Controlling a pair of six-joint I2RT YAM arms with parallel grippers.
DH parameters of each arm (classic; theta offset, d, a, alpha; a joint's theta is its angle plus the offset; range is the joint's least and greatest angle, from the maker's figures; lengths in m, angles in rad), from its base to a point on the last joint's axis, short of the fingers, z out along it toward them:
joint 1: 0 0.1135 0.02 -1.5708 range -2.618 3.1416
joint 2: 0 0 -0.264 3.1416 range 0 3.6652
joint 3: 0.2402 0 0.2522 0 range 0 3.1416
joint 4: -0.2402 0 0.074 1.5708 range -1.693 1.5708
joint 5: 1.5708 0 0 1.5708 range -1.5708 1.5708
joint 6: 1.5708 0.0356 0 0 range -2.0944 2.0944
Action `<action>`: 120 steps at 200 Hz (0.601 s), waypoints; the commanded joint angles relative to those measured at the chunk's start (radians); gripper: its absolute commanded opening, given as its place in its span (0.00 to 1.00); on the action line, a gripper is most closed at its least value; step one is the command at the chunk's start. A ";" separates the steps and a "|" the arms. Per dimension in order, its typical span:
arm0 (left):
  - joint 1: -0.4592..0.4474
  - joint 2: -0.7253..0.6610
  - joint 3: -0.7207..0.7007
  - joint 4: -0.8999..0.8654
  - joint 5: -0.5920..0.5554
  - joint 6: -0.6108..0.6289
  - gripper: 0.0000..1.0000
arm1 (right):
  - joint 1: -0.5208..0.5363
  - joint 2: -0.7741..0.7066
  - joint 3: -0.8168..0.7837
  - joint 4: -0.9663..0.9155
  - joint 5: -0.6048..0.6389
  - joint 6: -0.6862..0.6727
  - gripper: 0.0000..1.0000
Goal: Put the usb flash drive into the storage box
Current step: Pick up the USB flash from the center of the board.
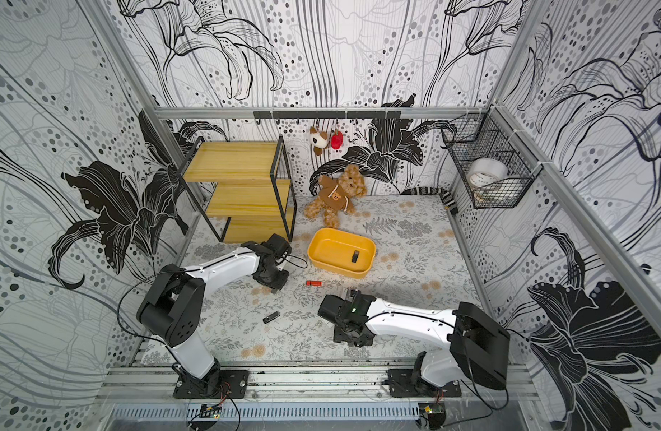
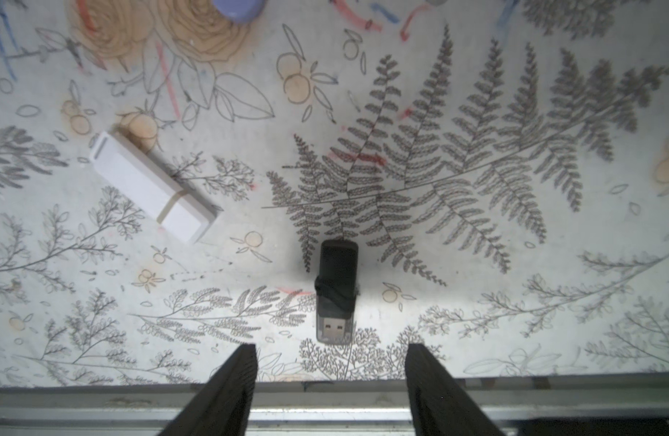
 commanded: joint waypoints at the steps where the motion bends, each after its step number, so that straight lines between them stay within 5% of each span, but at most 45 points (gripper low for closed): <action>1: 0.005 -0.042 0.031 0.008 -0.011 -0.010 0.00 | -0.015 0.000 -0.015 0.021 -0.029 -0.048 0.65; 120: 0.030 -0.077 0.052 -0.009 0.001 -0.008 0.00 | -0.046 0.082 -0.047 0.085 -0.069 -0.093 0.46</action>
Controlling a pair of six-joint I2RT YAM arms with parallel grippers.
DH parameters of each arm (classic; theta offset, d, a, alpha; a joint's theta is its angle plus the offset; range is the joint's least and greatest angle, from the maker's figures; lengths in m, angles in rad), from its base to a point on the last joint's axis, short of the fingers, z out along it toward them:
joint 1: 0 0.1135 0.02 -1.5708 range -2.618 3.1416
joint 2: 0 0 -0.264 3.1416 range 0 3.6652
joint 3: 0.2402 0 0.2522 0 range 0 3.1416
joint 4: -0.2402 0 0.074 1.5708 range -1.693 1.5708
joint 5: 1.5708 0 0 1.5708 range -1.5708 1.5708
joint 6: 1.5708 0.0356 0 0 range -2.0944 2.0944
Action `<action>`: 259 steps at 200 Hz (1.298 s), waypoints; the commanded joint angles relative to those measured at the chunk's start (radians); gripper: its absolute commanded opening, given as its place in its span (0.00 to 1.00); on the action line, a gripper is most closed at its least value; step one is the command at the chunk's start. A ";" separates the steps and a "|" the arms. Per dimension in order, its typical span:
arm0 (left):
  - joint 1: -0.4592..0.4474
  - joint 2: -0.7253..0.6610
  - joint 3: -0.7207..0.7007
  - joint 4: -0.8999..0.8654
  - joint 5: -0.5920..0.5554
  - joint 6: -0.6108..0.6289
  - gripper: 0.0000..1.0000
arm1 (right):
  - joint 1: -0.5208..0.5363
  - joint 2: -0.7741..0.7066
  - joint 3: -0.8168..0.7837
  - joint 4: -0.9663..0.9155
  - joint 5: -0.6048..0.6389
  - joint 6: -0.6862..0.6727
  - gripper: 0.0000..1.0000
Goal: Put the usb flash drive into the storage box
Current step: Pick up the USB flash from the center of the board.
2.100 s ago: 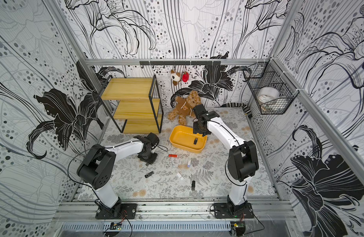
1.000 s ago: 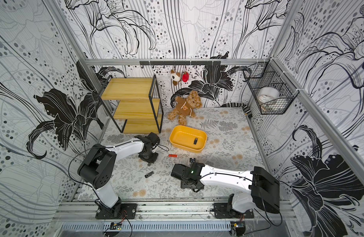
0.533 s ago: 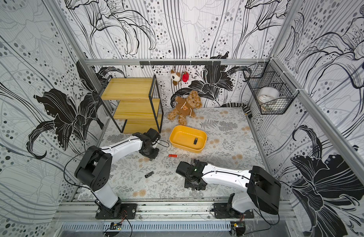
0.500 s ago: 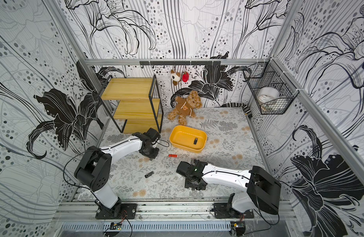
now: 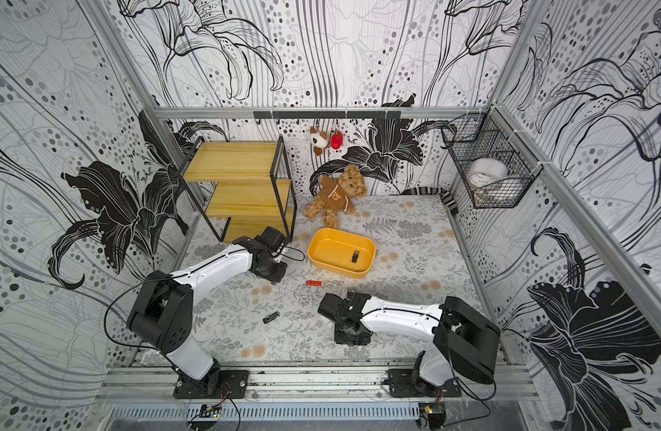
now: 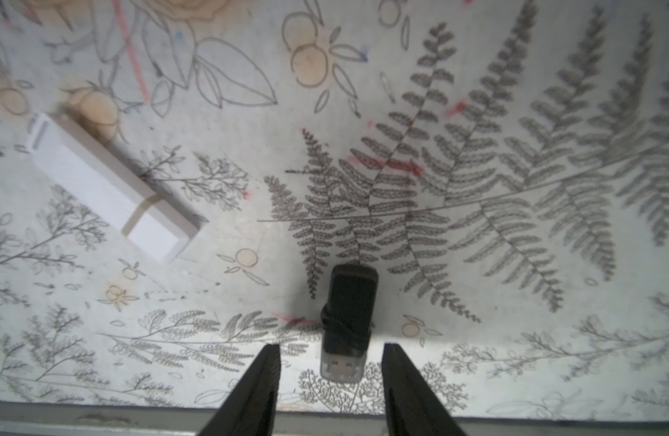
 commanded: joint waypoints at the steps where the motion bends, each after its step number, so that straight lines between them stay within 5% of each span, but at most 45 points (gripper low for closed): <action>1: 0.007 -0.020 0.011 -0.001 0.000 -0.005 0.00 | -0.016 0.010 -0.028 0.010 -0.011 -0.022 0.46; 115: 0.008 -0.025 0.018 -0.003 -0.001 -0.015 0.00 | -0.034 0.054 -0.025 -0.003 -0.003 -0.056 0.29; 139: 0.007 -0.035 0.024 -0.006 0.003 -0.018 0.00 | -0.035 0.051 -0.015 -0.018 0.010 -0.061 0.19; 158: 0.007 -0.046 0.032 -0.009 0.007 -0.024 0.00 | -0.034 0.041 -0.001 -0.028 0.017 -0.068 0.00; 216: 0.011 -0.056 0.081 -0.038 0.016 -0.045 0.00 | -0.068 -0.047 0.241 -0.216 0.086 -0.106 0.00; 259: 0.017 -0.039 0.159 -0.037 0.038 -0.068 0.00 | -0.280 -0.028 0.486 -0.305 0.126 -0.299 0.00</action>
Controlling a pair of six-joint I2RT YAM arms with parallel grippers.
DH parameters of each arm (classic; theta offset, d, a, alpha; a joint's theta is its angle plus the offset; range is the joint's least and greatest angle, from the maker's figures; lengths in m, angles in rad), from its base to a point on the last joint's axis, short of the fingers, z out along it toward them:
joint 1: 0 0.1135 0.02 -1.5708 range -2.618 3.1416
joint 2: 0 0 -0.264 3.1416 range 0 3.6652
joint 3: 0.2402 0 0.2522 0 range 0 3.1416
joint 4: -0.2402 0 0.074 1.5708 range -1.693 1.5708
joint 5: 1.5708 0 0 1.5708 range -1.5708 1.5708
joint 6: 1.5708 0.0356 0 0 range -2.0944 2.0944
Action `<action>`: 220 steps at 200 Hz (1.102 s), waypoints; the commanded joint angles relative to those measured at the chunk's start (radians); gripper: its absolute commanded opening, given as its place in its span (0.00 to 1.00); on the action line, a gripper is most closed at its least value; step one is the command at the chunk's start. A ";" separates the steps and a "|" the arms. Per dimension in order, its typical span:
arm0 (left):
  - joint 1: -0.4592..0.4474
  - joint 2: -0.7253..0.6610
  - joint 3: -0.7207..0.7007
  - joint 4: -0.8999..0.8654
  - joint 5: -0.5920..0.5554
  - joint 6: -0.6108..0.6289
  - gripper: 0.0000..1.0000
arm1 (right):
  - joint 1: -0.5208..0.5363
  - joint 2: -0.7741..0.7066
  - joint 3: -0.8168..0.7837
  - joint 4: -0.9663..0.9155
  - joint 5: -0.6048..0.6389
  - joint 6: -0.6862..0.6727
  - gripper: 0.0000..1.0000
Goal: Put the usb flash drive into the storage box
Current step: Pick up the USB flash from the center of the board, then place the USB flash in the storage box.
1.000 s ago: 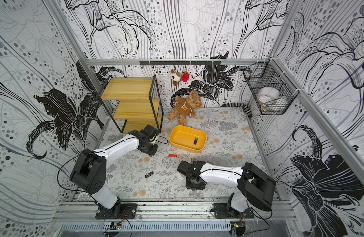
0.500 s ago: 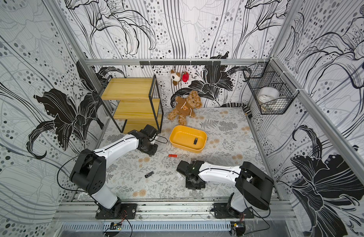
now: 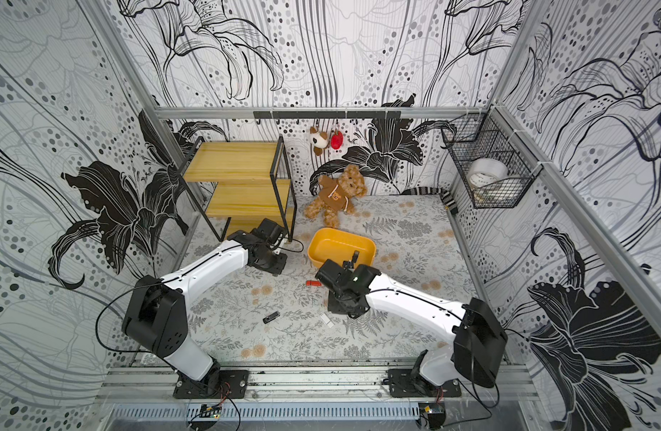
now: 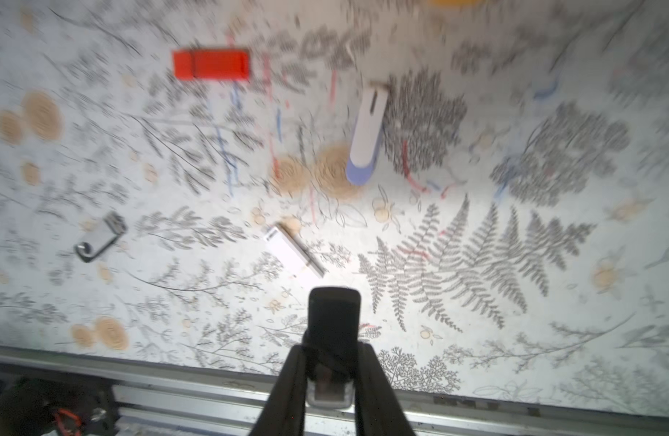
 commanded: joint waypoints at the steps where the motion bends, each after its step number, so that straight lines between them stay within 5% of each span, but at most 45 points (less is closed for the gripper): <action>1: 0.011 -0.005 0.063 -0.002 0.024 -0.022 0.00 | -0.123 0.009 0.106 -0.098 0.053 -0.153 0.00; 78: 0.020 0.088 0.219 0.015 -0.001 -0.057 0.00 | -0.391 0.410 0.437 0.012 0.002 -0.409 0.00; 137: 0.009 0.130 0.362 0.000 -0.037 -0.065 0.00 | -0.422 0.594 0.534 0.097 0.004 -0.454 0.00; 220: -0.012 0.122 0.354 0.050 -0.022 -0.126 0.00 | -0.446 0.762 0.613 0.120 0.002 -0.470 0.00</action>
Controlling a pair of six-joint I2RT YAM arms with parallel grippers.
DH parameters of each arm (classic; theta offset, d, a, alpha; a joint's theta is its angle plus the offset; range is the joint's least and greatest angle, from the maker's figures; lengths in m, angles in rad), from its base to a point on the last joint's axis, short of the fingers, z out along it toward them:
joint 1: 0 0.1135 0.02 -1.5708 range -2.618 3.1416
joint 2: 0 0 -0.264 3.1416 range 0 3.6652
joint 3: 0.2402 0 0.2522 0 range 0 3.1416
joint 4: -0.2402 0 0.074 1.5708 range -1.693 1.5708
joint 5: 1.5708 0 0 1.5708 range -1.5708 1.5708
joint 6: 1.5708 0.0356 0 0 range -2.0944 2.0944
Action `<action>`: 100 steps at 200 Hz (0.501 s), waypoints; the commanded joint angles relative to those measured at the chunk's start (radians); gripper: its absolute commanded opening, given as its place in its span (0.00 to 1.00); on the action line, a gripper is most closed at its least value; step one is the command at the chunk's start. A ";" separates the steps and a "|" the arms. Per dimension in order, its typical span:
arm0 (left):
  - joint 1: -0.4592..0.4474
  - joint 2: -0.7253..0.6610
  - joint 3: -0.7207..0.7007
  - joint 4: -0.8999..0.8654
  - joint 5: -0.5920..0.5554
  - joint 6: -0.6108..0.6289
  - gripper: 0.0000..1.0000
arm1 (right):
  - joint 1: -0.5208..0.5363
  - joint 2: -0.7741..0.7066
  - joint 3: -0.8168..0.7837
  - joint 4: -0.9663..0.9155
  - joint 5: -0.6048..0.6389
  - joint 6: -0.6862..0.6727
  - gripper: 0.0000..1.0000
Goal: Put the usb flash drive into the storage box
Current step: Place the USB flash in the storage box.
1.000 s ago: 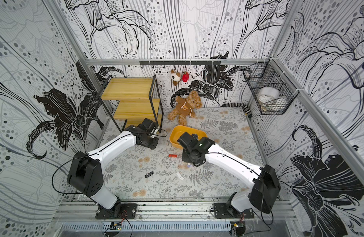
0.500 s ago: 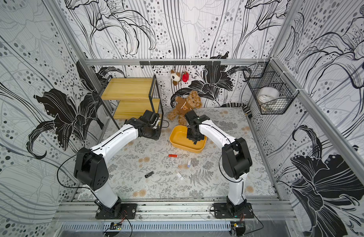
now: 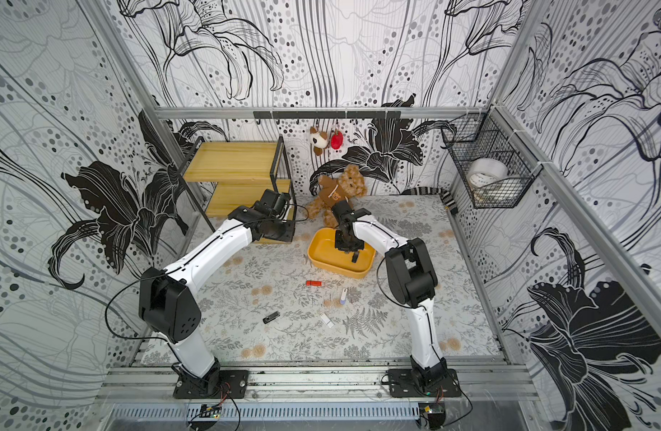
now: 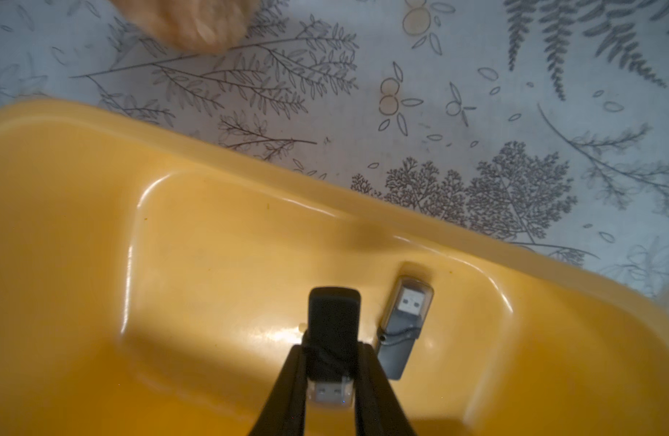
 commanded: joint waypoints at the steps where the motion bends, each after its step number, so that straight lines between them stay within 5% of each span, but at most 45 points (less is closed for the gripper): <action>1: -0.014 0.000 0.001 0.046 0.001 -0.028 0.00 | -0.010 0.040 0.029 -0.009 0.003 -0.021 0.00; 70: -0.087 0.053 0.040 0.074 0.016 -0.053 0.00 | -0.011 0.082 -0.002 0.017 0.001 -0.024 0.00; 100: -0.114 0.080 0.055 0.090 0.025 -0.070 0.00 | -0.011 0.088 0.001 0.014 0.003 -0.022 0.21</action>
